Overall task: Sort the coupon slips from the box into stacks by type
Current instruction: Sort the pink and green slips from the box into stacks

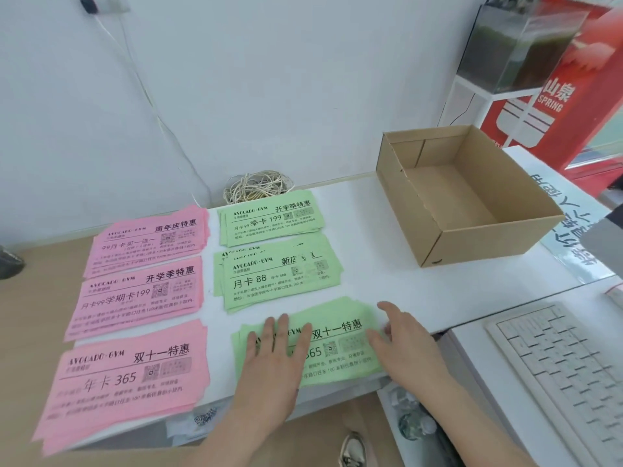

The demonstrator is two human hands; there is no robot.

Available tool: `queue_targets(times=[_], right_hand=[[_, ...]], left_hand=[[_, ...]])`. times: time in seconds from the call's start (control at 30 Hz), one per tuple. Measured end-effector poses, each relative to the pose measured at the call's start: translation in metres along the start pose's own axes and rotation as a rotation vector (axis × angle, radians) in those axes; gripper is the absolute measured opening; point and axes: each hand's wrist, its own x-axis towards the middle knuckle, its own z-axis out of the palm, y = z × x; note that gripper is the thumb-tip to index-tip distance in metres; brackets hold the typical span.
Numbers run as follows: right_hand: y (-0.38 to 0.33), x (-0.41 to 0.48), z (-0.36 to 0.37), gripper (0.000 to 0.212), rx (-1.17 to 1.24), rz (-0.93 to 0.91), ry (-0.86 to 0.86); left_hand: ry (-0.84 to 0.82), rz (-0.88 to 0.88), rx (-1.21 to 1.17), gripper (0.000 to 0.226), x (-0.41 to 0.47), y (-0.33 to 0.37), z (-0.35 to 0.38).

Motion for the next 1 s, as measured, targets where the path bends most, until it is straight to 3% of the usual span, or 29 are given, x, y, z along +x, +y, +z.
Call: queue_targets(times=[0.1,0.2,0.27,0.37,0.47,0.57,0.67,0.73,0.8,0.87,1.0], right_hand=[[0.010,-0.016,0.004,0.055,0.066,0.125,-0.101],[0.006,-0.025,0.011,0.053,0.700,0.266,-0.162],[0.001,-0.023,0.013,0.053,0.916,0.300,-0.179],[-0.005,-0.016,0.007,0.052,0.771,0.174,-0.217],[-0.009,-0.007,-0.009,0.035,0.641,0.016,-0.162],[-0.010,0.003,-0.020,0.025,0.761,-0.033,-0.112],[-0.007,0.016,-0.021,0.025,0.878,-0.056,-0.081],[-0.008,0.023,-0.022,0.026,0.900,-0.107,-0.059],[-0.009,0.030,-0.023,0.025,0.890,-0.165,-0.030],[-0.008,0.034,-0.021,0.025,0.876,-0.199,-0.008],[-0.006,0.038,-0.007,0.033,0.936,-0.198,0.037]], left_hand=[[-0.060,0.054,0.041,0.083,-0.012,-0.001,-0.002],[-0.090,0.110,0.000,0.073,-0.018,-0.005,-0.004],[-0.080,0.140,-0.027,0.070,-0.021,-0.009,-0.006],[-0.075,0.185,-0.140,0.078,-0.024,-0.020,-0.003],[-0.004,0.081,-0.453,0.107,-0.023,-0.036,-0.008],[0.332,-0.240,-0.900,0.093,-0.017,-0.047,-0.017],[0.314,-0.395,-1.605,0.067,-0.007,-0.050,-0.022],[0.364,-0.352,-1.625,0.046,-0.003,-0.050,-0.024],[0.484,-0.307,-1.608,0.040,0.001,-0.047,-0.031],[0.568,-0.235,-1.586,0.043,0.006,-0.044,-0.034],[0.580,-0.218,-1.592,0.058,0.016,-0.038,-0.027]])
